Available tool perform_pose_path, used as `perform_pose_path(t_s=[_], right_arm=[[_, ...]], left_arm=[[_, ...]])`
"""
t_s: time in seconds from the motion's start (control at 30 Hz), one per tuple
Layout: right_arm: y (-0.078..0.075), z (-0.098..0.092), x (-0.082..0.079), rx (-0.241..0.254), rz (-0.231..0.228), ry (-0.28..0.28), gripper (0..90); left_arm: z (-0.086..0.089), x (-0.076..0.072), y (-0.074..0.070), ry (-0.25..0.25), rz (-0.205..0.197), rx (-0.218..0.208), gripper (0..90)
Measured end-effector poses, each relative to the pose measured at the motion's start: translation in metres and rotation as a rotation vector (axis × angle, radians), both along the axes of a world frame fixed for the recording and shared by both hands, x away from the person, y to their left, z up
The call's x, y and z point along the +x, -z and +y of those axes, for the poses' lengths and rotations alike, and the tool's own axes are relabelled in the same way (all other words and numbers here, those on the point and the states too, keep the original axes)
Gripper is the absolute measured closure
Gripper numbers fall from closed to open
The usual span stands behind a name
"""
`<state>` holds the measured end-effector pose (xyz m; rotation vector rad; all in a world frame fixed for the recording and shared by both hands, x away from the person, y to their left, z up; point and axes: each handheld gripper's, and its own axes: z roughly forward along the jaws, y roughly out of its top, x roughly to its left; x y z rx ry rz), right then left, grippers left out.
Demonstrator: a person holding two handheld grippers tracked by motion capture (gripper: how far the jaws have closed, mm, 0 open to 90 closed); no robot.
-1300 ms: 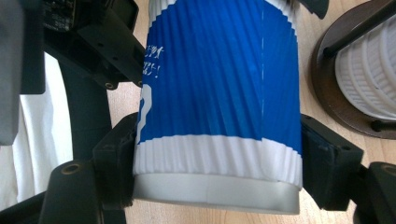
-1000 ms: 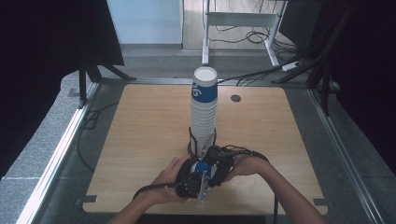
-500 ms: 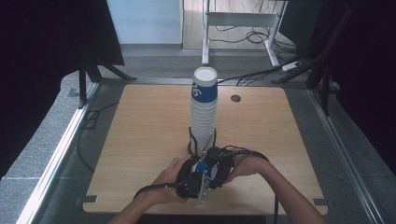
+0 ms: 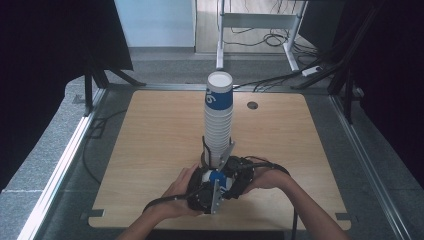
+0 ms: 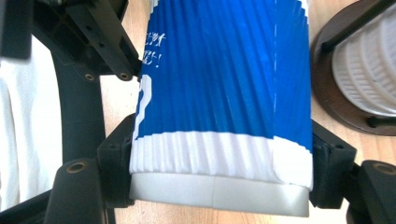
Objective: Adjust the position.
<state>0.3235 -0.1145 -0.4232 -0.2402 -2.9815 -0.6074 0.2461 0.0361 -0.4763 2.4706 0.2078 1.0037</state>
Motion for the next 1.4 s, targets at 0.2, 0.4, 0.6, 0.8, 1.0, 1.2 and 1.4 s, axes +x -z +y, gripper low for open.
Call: perform_pose_path(t_s=[0.2, 0.4, 0.6, 0.8, 1.0, 1.2, 1.4], right_arm=[[-0.003, -0.016, 0.000, 0.098, -0.026, 0.037, 27.7], [-0.006, -0.031, -0.003, 0.199, -0.064, 0.090, 27.7], [-0.006, -0.042, -0.008, 0.311, -0.110, 0.140, 27.7], [-0.003, -0.048, -0.013, 0.412, -0.154, 0.172, 27.6], [0.002, -0.050, -0.018, 0.485, -0.167, 0.196, 27.6], [0.008, -0.054, -0.022, 0.582, -0.163, 0.242, 27.7], [0.013, -0.062, -0.027, 0.698, -0.184, 0.296, 27.7]], left_arm=[[0.013, 0.001, -0.011, -0.027, 0.044, -0.112, 3.8], [0.028, 0.003, -0.019, -0.057, 0.111, -0.255, 4.7], [0.038, 0.003, -0.020, -0.083, 0.202, -0.398, 6.0], [0.044, 0.003, -0.021, -0.089, 0.275, -0.524, 6.6], [0.048, 0.004, -0.022, -0.110, 0.304, -0.598, 7.4], [0.050, 0.005, -0.026, -0.115, 0.325, -0.654, 7.4], [0.055, 0.005, -0.030, -0.122, 0.318, -0.686, 7.4]])
